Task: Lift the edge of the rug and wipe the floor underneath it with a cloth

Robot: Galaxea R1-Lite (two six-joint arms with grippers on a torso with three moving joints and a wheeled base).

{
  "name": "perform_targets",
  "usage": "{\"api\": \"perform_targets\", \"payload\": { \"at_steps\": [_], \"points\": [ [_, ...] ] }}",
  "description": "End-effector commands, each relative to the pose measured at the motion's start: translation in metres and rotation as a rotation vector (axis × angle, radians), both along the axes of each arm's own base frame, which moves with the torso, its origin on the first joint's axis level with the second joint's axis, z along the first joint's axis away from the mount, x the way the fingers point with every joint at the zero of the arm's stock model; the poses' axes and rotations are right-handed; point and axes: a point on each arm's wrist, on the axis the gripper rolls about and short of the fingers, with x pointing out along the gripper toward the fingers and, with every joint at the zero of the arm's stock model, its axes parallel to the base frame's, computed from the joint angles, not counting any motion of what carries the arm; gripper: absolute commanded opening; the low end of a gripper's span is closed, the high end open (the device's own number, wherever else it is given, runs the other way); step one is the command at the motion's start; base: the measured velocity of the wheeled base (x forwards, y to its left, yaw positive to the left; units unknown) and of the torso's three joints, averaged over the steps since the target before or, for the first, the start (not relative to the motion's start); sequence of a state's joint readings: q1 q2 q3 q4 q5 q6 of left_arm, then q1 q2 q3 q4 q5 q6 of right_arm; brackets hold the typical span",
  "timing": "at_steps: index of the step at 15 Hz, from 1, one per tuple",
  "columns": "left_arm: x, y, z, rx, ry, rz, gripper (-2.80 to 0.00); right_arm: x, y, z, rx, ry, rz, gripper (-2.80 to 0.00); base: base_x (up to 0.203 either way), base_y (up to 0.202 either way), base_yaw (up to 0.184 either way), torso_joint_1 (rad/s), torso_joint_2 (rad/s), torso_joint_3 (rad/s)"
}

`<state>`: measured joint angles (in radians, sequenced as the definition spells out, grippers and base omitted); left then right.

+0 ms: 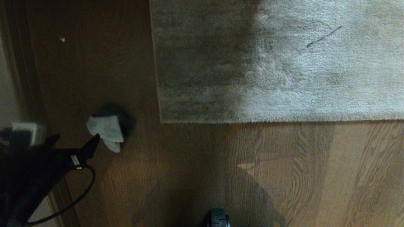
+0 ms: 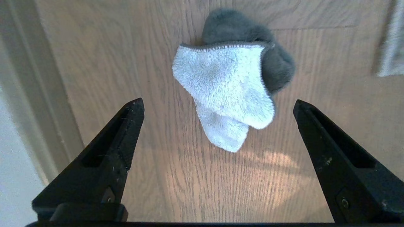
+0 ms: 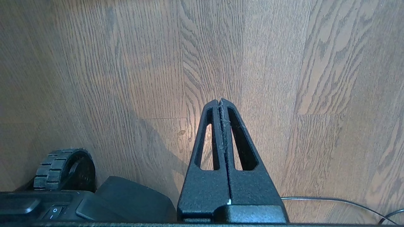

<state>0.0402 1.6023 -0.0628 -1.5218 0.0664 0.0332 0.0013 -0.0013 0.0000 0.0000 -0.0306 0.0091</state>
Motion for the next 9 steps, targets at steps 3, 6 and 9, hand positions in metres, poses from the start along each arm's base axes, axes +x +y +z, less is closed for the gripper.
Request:
{"api": "perform_targets", "payload": {
  "at_steps": [3, 6, 9],
  "points": [
    [-0.030, -0.001, 0.018, 0.006, -0.128, 0.003, 0.00, 0.000, 0.000, 0.000, 0.000, 0.001, 0.000, -2.80, 0.000, 0.000, 0.000, 0.000, 0.00, 0.000],
    [-0.037, -0.001, 0.026, 0.007, -0.173, 0.008, 0.00, 0.000, 0.000, 0.000, 0.000, 0.001, 0.000, -2.80, 0.000, 0.000, 0.000, 0.000, 0.00, 0.000],
    [-0.044, -0.001, 0.032, 0.011, -0.210, 0.007, -2.80, 0.000, 0.000, 0.000, 0.000, 0.001, 0.000, -2.80, 0.000, 0.000, 0.000, 0.000, 0.00, 0.000]
  ]
}}
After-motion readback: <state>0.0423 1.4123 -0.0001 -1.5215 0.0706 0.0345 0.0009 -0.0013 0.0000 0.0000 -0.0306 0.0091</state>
